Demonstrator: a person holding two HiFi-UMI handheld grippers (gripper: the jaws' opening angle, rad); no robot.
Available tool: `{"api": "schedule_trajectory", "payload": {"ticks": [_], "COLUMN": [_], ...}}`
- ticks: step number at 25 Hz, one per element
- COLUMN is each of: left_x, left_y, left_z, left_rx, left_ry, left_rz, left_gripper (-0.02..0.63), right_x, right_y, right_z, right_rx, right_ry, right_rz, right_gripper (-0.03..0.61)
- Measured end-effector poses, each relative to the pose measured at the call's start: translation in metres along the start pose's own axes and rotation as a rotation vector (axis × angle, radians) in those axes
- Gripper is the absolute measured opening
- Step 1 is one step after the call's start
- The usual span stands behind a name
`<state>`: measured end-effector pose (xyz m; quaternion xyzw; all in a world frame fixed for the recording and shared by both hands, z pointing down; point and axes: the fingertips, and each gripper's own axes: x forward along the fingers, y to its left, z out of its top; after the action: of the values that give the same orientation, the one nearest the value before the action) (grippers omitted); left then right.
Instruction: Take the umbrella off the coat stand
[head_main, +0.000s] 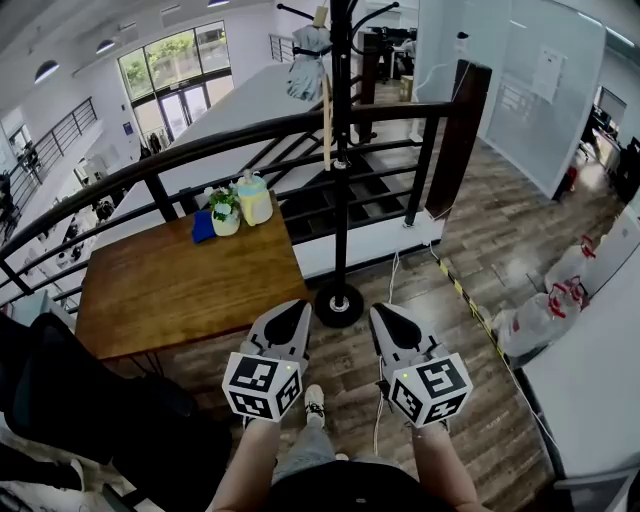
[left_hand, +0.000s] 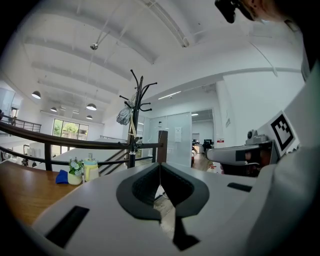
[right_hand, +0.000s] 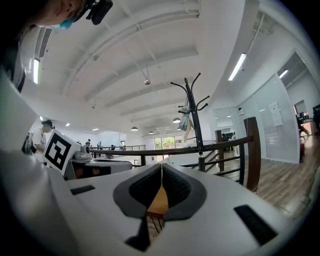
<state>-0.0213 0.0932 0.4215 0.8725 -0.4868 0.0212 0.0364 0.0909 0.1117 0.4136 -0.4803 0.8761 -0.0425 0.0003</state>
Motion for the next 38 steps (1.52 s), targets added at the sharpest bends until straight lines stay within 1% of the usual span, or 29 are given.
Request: {"api": "schedule_trajectory", "payload": {"ticks": [4, 13, 16, 19, 23, 27, 31, 34, 38], "left_x": [0.028, 0.104, 0.130, 0.153, 0.181, 0.202, 0.212, 0.219, 0.229], "left_y": [0.021, 0.095, 0.121, 0.147, 0.176, 0.193, 0.206, 0.211, 0.215], "left_z": [0.007, 0.034, 0.044, 0.052, 0.062, 0.066, 0.062, 0.059, 0.061], "left_rx": [0.005, 0.000, -0.003, -0.027, -0.018, -0.035, -0.047, -0.057, -0.051], "left_ry": [-0.014, -0.047, -0.052, -0.058, -0.070, -0.075, -0.071, -0.058, -0.052], "left_rz": [-0.009, -0.056, -0.073, -0.097, -0.126, -0.152, -0.163, -0.171, -0.175], "left_gripper": [0.017, 0.017, 0.017, 0.017, 0.017, 0.017, 0.017, 0.017, 0.017], "right_x": [0.031, 0.129, 0.161, 0.186, 0.219, 0.241, 0.255, 0.262, 0.271], "right_y": [-0.018, -0.063, -0.084, -0.099, -0.112, -0.126, -0.136, -0.141, -0.149], "right_z": [0.006, 0.035, 0.046, 0.047, 0.046, 0.043, 0.042, 0.045, 0.054], "right_rx": [0.000, -0.026, -0.001, 0.041, 0.042, 0.035, 0.026, 0.030, 0.028], "right_ry": [-0.015, -0.048, -0.065, -0.072, -0.071, -0.054, -0.044, -0.047, -0.064], "right_rz": [-0.008, -0.064, -0.083, -0.103, -0.138, -0.166, -0.197, -0.203, -0.213], "right_gripper": [0.029, 0.029, 0.029, 0.029, 0.029, 0.029, 0.029, 0.029, 0.029]}}
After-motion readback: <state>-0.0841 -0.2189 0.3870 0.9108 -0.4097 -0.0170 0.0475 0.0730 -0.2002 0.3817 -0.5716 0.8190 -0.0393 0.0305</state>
